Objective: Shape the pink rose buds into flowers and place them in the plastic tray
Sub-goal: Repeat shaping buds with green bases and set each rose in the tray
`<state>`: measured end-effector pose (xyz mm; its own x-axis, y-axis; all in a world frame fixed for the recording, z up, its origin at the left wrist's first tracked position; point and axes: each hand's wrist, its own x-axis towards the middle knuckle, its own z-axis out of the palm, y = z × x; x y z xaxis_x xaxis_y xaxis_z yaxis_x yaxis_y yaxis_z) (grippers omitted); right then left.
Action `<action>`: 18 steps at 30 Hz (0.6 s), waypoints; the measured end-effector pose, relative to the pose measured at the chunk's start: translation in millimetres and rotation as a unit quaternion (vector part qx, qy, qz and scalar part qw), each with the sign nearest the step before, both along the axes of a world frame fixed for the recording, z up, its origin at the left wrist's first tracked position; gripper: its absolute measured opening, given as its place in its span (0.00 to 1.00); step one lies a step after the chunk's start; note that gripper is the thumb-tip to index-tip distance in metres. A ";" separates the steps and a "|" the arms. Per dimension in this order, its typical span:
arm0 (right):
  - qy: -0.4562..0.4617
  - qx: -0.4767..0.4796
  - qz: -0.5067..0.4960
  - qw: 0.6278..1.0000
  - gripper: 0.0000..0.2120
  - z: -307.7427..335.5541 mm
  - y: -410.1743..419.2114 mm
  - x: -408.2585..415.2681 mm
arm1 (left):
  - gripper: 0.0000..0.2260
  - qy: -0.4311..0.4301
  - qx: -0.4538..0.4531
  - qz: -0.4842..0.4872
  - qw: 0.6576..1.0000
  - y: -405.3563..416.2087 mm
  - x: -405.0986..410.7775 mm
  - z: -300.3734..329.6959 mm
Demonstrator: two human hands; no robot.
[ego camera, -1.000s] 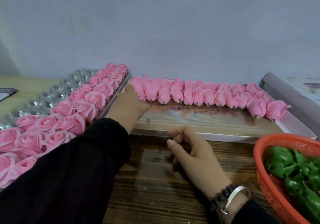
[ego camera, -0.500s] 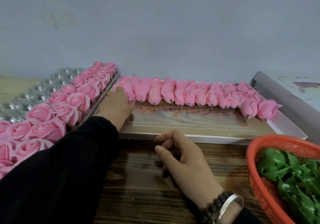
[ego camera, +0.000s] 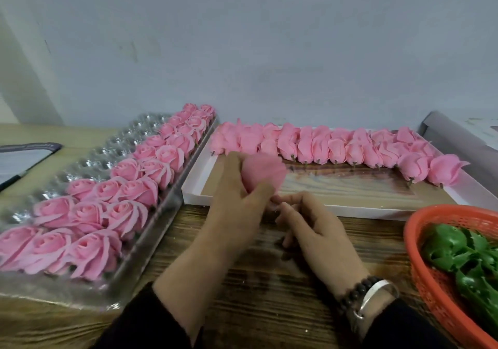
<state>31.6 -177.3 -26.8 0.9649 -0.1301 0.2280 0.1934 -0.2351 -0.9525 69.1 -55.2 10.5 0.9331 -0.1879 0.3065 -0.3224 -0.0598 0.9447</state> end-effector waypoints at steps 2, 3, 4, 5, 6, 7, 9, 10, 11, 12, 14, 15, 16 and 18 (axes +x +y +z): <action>-0.002 0.024 0.009 1.000 0.05 2.1 -0.8 -1.8 | 0.11 0.007 -0.017 -0.023 1.000 1.2 -27.6 -7.2; -0.009 0.030 0.011 0.999 0.07 4.1 -1.1 -3.4 | 0.12 0.012 -0.030 -0.027 0.999 1.9 -37.7 -10.7; -0.017 0.030 0.012 0.999 0.08 5.6 -0.9 -4.9 | 0.11 0.016 -0.039 -0.028 0.999 2.5 -44.8 -13.9; -0.026 0.029 0.010 0.999 0.09 6.2 -0.6 -5.9 | 0.11 0.013 -0.034 -0.023 0.999 3.4 -48.5 -16.4; -0.033 0.029 0.010 0.999 0.11 6.0 0.2 -6.4 | 0.11 0.003 -0.012 -0.017 1.000 4.2 -48.3 -18.6; -0.038 0.031 0.009 0.999 0.13 5.2 1.3 -6.4 | 0.11 -0.007 0.013 -0.016 1.000 5.2 -46.6 -20.6; -0.038 0.043 0.005 0.998 0.19 4.9 2.5 -6.4 | 0.12 -0.021 0.043 -0.014 0.999 6.0 -38.9 -23.0; -0.037 0.052 0.001 0.998 0.18 5.9 2.9 -6.3 | 0.14 -0.029 0.052 -0.013 0.998 5.8 -34.7 -23.3; -0.037 0.056 -0.001 0.998 0.15 6.7 2.8 -6.7 | 0.17 -0.039 0.064 -0.010 0.997 6.0 -31.4 -23.8; -0.037 0.058 0.001 0.998 0.14 7.5 2.9 -8.3 | 0.20 -0.048 0.075 -0.009 0.996 6.0 -30.0 -24.1; -0.030 0.075 0.014 0.997 0.17 6.2 2.4 -13.2 | 0.24 -0.061 0.080 -0.023 0.995 6.2 -30.2 -26.2; -0.025 0.086 0.022 0.996 0.19 4.9 2.1 -16.3 | 0.25 -0.064 0.079 -0.033 0.994 6.3 -30.6 -27.8; -0.020 0.087 0.027 0.996 0.19 3.3 2.3 -19.4 | 0.26 -0.067 0.080 -0.041 0.994 6.3 -31.3 -28.7; -0.010 0.056 0.025 0.998 0.20 0.2 2.9 -23.5 | 0.28 -0.070 0.085 -0.057 0.992 6.5 -31.1 -30.0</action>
